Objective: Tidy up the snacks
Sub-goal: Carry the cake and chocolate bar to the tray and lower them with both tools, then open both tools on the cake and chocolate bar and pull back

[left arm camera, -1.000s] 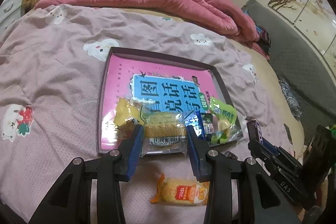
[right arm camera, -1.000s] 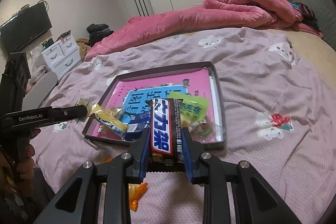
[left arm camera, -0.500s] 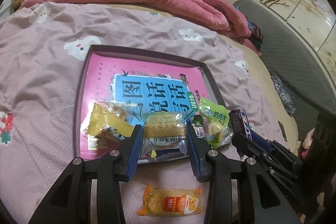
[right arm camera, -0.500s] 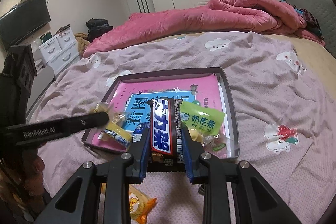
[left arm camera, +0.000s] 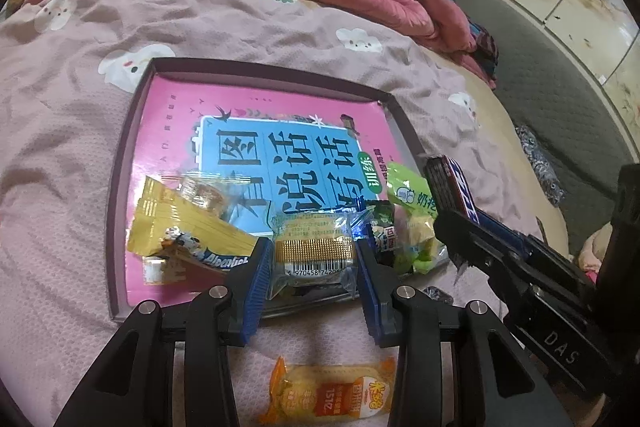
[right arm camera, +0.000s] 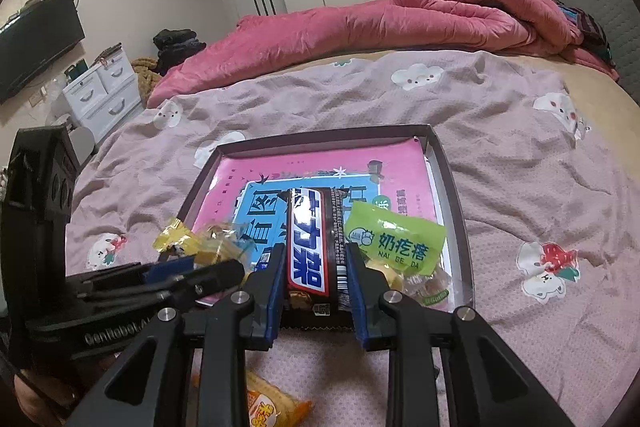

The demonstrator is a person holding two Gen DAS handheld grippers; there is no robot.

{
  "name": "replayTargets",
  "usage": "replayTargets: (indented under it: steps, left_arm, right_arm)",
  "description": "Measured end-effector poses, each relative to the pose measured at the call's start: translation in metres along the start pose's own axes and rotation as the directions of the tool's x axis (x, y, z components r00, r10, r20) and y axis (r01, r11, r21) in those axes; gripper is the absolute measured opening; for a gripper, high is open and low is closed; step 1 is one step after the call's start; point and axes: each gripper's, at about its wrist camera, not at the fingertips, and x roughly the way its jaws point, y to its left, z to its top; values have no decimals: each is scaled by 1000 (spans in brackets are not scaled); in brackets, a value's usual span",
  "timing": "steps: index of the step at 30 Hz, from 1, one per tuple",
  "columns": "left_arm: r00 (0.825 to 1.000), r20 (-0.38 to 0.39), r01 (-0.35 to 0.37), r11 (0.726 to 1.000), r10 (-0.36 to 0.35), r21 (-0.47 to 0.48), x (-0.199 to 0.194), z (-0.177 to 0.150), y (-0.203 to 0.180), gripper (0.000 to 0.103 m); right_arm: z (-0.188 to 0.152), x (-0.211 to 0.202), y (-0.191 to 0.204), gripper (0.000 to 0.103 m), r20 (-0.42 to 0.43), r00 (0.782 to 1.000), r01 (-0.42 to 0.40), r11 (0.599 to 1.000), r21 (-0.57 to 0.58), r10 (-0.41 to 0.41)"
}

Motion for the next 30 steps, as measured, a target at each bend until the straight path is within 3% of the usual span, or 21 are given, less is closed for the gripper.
replayTargets:
  steps: [20,30]
  left_arm:
    - [999,-42,16,1000,-16,-17,18,-1,10,43]
    - [999,-37,33,999,-34,-34,18,-1,13,44]
  right_arm:
    - [-3,38,-4,29,-78,997,-18,998,54,22]
    - [-3,32,-14,30,-57,998,-30,994,103,36]
